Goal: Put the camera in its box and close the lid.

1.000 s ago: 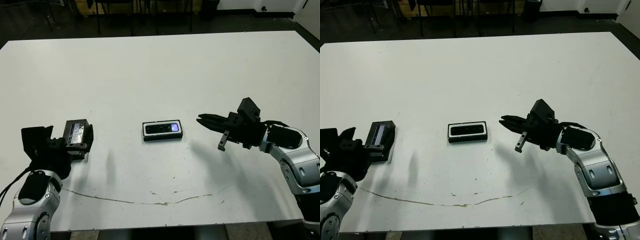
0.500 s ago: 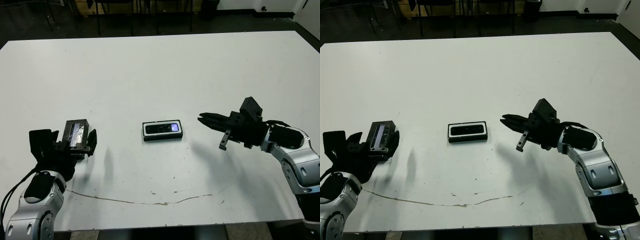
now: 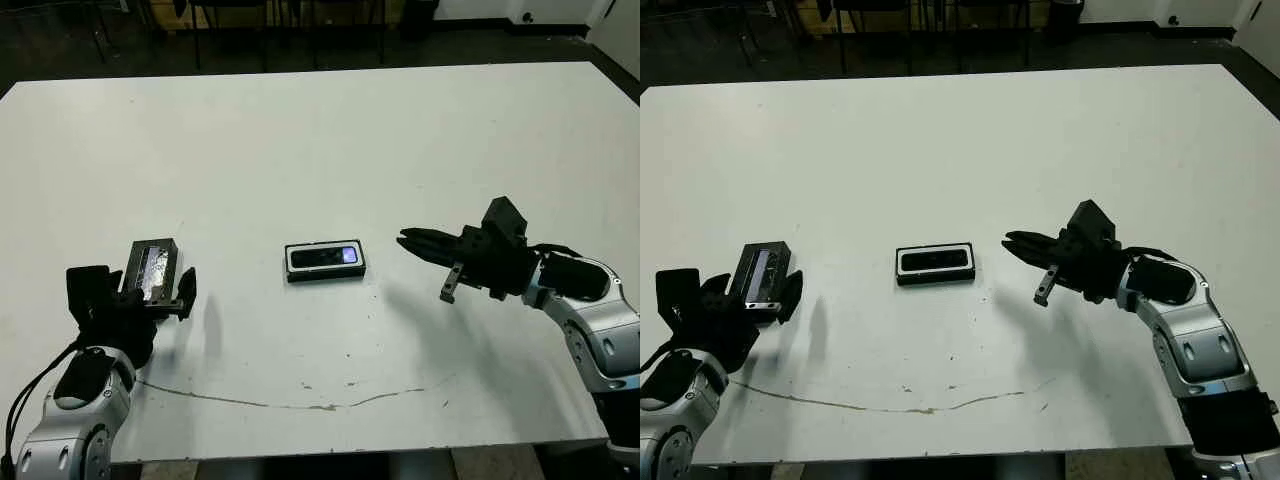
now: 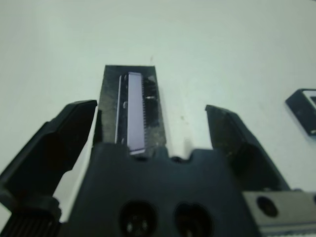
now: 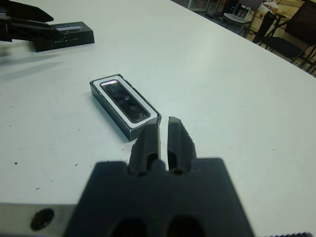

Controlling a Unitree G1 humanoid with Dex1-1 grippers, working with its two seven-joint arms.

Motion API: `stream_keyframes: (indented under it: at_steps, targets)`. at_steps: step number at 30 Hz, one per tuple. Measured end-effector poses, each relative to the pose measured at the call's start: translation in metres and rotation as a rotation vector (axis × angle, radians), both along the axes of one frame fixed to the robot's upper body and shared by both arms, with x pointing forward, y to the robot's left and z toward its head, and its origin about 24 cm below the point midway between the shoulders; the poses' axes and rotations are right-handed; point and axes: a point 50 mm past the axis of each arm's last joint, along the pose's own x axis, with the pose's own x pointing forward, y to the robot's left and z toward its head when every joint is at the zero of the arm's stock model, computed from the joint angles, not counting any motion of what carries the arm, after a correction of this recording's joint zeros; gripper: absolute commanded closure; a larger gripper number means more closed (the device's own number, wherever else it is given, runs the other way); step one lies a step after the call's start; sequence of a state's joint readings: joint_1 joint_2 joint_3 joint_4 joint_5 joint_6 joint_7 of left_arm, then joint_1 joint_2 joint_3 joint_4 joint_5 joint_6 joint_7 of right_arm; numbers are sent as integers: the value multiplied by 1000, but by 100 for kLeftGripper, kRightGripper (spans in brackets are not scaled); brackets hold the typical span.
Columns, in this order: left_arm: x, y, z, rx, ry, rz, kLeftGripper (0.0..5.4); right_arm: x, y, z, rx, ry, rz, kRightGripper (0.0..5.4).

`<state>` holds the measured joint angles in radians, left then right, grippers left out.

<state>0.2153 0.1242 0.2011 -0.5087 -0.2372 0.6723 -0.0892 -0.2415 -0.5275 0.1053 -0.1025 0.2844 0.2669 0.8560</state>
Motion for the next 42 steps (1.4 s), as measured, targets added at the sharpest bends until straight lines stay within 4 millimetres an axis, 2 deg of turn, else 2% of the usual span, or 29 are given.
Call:
stream_keyframes:
  at_steps: [27, 37, 42]
  targets:
    - [-5, 6, -19, -20, 39, 37, 1, -1, -3, -1, -17, -30, 3, 540]
    - [-1, 8, -17, -165, 24, 95, 1, -2, -3, -1, -22, -36, 3, 540]
    - [-1, 9, -18, -216, 21, 117, 64, -2, -4, -1, -26, -33, 0, 540]
